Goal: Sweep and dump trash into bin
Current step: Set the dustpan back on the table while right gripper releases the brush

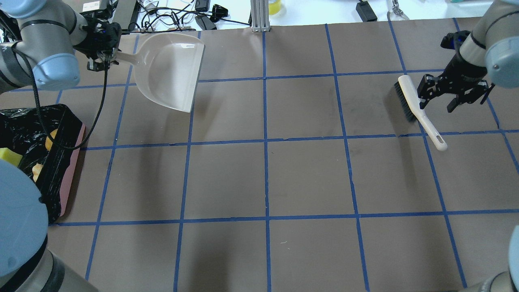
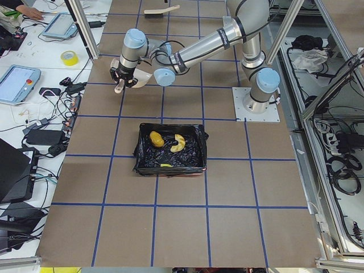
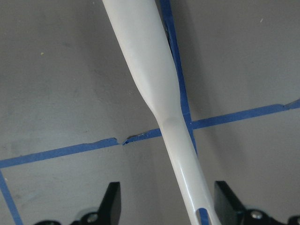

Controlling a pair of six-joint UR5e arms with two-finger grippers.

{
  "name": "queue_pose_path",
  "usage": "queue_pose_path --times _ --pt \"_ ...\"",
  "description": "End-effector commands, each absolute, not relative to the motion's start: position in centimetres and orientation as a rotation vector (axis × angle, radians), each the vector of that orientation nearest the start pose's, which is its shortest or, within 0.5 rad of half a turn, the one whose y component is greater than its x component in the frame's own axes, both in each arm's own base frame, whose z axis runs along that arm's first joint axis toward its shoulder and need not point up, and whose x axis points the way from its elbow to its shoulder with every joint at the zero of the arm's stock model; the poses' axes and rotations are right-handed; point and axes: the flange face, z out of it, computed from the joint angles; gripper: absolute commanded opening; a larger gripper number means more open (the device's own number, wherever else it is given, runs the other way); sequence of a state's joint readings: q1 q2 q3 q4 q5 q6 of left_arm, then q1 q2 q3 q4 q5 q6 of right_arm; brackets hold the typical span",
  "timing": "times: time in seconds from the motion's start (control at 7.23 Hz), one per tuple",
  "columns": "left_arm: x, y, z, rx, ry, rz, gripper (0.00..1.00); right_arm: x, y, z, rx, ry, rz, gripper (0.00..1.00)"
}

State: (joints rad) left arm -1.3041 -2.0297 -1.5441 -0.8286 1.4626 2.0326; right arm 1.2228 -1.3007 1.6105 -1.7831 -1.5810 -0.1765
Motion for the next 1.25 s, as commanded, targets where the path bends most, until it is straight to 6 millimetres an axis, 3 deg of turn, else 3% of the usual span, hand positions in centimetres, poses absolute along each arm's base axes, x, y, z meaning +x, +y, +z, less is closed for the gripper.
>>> queue_pose_path --times 0.0,0.42,0.69,0.83,1.11 --pt "3.5 -68.5 26.5 -2.377 -2.152 0.268 0.0 -1.6 -60.1 41.5 0.191 3.134 0.141 0.76" --pt "3.4 -68.7 23.3 -2.323 -2.143 0.231 0.0 10.2 -56.2 47.5 0.181 3.152 0.015 0.8" --pt "3.3 -68.7 22.5 -2.299 -2.149 0.226 0.0 11.3 -53.5 49.6 0.15 3.142 -0.019 0.84" --pt "2.3 -68.7 22.3 -2.304 -2.134 0.221 0.0 11.3 -53.0 48.7 0.131 3.153 0.007 0.99" --pt "2.0 -68.4 21.9 -2.313 -2.118 0.207 0.0 11.3 -53.0 48.5 0.133 3.147 0.007 1.0"
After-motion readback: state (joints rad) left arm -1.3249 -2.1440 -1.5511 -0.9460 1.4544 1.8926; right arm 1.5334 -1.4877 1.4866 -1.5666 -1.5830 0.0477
